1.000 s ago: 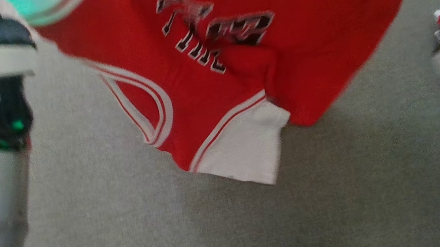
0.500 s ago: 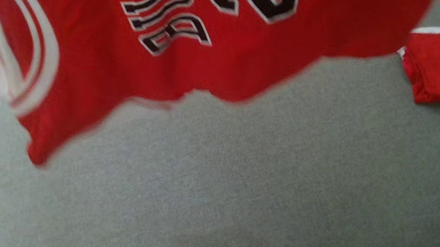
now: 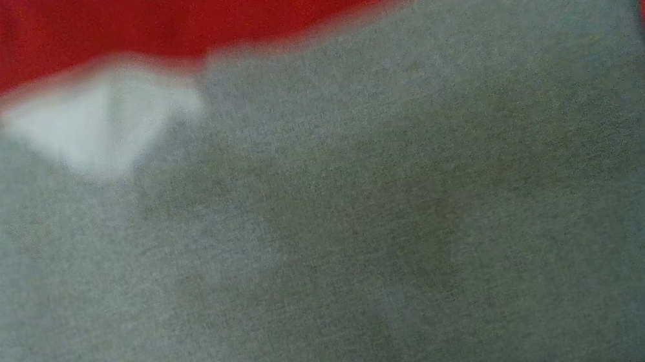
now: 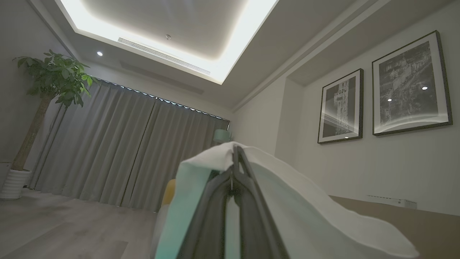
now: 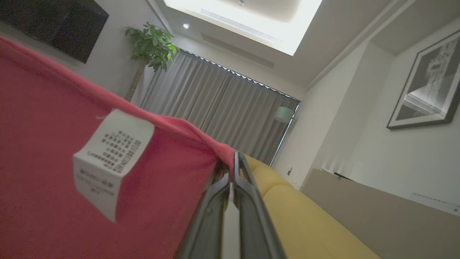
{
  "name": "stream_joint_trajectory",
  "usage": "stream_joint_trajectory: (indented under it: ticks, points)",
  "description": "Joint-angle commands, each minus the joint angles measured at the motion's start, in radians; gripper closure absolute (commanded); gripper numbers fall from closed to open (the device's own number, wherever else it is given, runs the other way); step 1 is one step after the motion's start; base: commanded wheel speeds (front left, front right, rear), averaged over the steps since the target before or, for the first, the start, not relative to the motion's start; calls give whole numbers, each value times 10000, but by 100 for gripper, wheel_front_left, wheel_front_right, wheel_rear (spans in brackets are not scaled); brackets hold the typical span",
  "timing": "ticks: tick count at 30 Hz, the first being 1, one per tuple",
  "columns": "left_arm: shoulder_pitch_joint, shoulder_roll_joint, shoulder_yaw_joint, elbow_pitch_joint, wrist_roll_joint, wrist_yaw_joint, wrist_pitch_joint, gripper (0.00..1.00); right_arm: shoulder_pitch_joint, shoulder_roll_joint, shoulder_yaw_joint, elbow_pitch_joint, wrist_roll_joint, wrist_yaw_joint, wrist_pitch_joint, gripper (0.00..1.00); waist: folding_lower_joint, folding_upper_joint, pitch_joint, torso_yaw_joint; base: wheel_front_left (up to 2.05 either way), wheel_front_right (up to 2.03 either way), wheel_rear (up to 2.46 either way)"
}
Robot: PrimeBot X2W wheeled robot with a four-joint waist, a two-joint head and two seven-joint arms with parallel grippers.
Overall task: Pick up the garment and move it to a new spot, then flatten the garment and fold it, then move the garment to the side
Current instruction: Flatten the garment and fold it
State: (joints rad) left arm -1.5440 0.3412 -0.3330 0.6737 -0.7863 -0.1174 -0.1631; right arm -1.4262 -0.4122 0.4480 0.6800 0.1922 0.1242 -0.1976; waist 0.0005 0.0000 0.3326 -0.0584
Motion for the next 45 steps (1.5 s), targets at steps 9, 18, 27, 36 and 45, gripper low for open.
stream_joint_trajectory:
  ticks: [9, 18, 27, 36, 45]
  points:
    - [-386, 745, -937, -1261, -1661, -128, -223, 100, -686, 231, -673, 603, -1185, 65, -629, 100, -5, 0, 1293, 578, 0, 0, 0]
    - [3686, 2007, -1949, -3075, -3499, -131, -678, 100, 1989, -132, -167, 597, -1021, 65, -639, 100, -5, 0, 1186, 965, 0, 0, 0]
    - [9802, 3012, -2241, -5494, -3523, 192, -971, 100, 7624, -1199, -1037, -1637, -105, 65, -640, 100, -5, 0, 76, 1020, 0, 0, 0]
    - [15023, 2624, -1655, -7806, -3115, 1420, -984, 100, 12762, -895, -2807, -4895, -611, 65, -633, 100, -5, 0, -620, 686, 0, 0, 0]
    - [16624, 2469, -1353, -9417, -3437, 1793, -985, 100, 15120, -622, -3576, -6821, -718, 65, 126, 100, -5, 0, -876, 642, 0, 0, 0]
